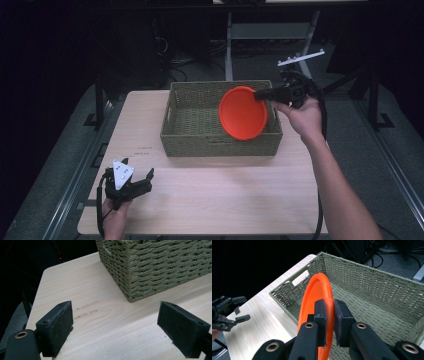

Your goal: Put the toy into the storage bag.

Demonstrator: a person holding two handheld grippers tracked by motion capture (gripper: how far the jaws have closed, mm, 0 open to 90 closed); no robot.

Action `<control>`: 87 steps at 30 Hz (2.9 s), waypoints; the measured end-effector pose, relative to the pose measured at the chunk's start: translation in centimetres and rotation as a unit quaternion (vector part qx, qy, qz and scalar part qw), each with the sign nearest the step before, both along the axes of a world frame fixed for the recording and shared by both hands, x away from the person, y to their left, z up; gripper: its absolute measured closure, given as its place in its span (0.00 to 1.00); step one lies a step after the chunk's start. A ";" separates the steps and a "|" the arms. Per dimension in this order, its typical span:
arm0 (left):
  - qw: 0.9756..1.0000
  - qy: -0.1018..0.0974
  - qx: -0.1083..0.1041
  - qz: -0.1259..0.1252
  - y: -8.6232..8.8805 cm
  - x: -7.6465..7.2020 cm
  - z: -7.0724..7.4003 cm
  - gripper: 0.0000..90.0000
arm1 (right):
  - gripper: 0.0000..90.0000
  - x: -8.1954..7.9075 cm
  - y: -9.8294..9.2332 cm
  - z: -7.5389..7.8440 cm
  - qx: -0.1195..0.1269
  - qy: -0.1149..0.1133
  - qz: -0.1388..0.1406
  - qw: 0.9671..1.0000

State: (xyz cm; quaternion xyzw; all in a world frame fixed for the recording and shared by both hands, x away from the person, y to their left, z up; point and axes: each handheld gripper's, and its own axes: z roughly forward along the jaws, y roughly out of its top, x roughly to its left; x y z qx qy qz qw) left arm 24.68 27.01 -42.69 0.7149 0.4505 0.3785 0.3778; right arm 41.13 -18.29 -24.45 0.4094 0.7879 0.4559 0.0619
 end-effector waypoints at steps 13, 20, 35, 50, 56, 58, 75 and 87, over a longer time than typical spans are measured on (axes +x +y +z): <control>1.000 0.002 0.003 -0.001 0.0 0.0 0.0 0.14 | 0.90 1.6 -0.3 -0.7 0.004 0.009 -0.021 1.000; 1.000 0.002 0.002 -0.002 0.0 0.0 0.0 0.14 | 0.90 2.5 0.3 -1.1 -0.012 0.011 -0.028 0.999; 1.000 0.002 0.002 -0.001 0.0 0.0 0.0 0.14 | 0.90 3.6 1.0 -1.4 -0.017 0.009 -0.046 0.999; 1.000 0.001 0.001 -0.003 -0.1 0.0 0.0 0.14 | 0.90 4.5 1.2 -1.9 -0.025 0.012 -0.060 0.998; 1.000 0.001 0.000 -0.003 -0.1 0.0 0.0 0.14 | 0.90 4.9 1.5 -2.5 -0.029 0.016 -0.063 0.997; 1.000 -0.001 0.000 -0.003 -0.1 0.0 0.0 0.14 | 0.90 5.0 1.6 -2.7 -0.027 0.016 -0.062 0.998; 1.000 -0.002 0.002 -0.006 -0.1 0.0 0.0 0.14 | 0.90 6.0 2.8 -4.1 -0.039 0.023 -0.068 0.997; 1.000 0.003 0.009 -0.007 0.0 0.0 0.0 0.14 | 0.90 6.8 2.6 -6.3 -0.037 0.047 -0.082 0.995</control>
